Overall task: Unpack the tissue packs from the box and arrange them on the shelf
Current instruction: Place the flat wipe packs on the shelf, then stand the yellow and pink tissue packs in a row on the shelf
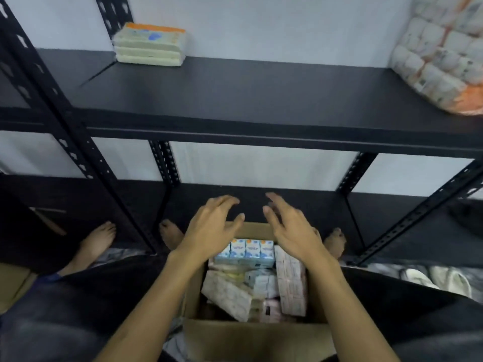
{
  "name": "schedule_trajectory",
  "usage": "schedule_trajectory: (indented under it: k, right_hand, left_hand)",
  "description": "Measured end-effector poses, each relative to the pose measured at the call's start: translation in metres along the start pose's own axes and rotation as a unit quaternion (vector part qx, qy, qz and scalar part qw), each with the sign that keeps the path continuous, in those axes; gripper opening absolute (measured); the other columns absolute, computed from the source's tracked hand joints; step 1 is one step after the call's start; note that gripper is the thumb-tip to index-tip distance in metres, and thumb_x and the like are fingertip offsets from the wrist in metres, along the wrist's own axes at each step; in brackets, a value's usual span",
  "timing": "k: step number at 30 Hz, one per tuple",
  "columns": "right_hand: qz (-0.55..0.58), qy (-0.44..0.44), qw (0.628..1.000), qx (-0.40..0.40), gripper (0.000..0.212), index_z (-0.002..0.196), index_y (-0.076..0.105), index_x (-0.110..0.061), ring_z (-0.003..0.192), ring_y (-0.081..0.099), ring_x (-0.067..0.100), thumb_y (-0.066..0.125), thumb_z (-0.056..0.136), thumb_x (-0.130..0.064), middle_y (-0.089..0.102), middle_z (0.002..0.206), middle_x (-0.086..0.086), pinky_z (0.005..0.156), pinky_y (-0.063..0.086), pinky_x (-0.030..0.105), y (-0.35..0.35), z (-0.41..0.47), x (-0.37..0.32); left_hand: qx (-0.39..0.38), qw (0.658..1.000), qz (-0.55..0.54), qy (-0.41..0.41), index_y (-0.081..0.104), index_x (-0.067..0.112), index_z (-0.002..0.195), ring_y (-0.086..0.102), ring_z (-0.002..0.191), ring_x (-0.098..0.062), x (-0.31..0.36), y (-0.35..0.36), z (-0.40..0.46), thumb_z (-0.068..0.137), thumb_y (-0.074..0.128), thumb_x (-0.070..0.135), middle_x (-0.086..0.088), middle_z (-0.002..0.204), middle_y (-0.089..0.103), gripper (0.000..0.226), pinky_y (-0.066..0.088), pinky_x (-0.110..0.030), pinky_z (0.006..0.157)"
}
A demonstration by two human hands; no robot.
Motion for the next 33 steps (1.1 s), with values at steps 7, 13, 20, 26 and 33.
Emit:
schedule_trajectory:
  k: [7,13,20,26,33]
  right_hand:
    - [0.035,0.262,0.916,-0.301,0.054,0.150,0.038,-0.013,0.112,0.058,0.019,0.052,0.104,-0.036,0.053,0.144,0.012,0.090,0.045,0.029,0.153,-0.097,0.155]
    - [0.012,0.306,0.878,-0.368,0.050,0.144,0.047,-0.006,0.129,0.051,0.029,0.048,0.104,-0.037,0.047,0.149,0.014,0.099,0.042,0.033,0.193,-0.098,0.174]
    - [0.094,0.347,0.878,-0.316,0.058,0.149,0.041,-0.009,0.106,0.060,0.024,0.059,0.096,-0.024,0.057,0.139,0.018,0.085,0.050,0.033,0.209,-0.090,0.193]
    - [0.091,0.304,0.874,-0.368,0.062,0.140,0.042,-0.008,0.109,0.050,0.018,0.070,0.092,-0.034,0.053,0.132,0.004,0.093,0.044,0.030,0.210,-0.092,0.172]
    - [0.214,0.414,0.840,-0.279,0.054,0.101,0.064,-0.006,0.072,0.068,0.023,0.089,0.068,-0.040,0.072,0.091,0.014,0.073,0.060,0.047,0.222,-0.084,0.193]
  left_hand:
    - [-0.219,0.939,-0.128,-0.230,0.059,0.018,0.137,0.057,0.129,-0.023,-0.097,0.166,-0.070,0.096,0.067,0.037,-0.003,0.137,0.063,0.046,0.047,-0.034,0.103]
    - [-0.232,0.912,-0.160,-0.298,0.055,0.014,0.137,0.056,0.125,-0.025,-0.136,0.196,-0.073,0.098,0.065,0.033,-0.010,0.140,0.057,0.044,0.046,-0.029,0.089]
    - [-0.345,0.905,-0.077,-0.235,0.036,0.028,0.156,0.029,0.150,-0.026,-0.130,0.237,-0.096,0.093,0.072,0.033,-0.006,0.166,0.025,0.073,0.033,-0.034,0.117]
    - [-0.343,0.906,-0.088,-0.232,0.040,0.032,0.153,0.029,0.151,-0.025,-0.126,0.247,-0.095,0.095,0.069,0.034,0.001,0.169,0.017,0.065,0.032,-0.035,0.119]
    - [-0.300,0.914,-0.131,-0.239,0.040,0.024,0.154,0.028,0.150,-0.021,-0.138,0.245,-0.089,0.091,0.075,0.028,-0.002,0.166,0.027,0.072,0.028,-0.028,0.118]
Point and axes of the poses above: each hand's wrist, its own z-axis towards the middle knuckle, its own y-axis out of the palm, x = y × z, the point moved 6 cm from there along z, towards the middle knuckle
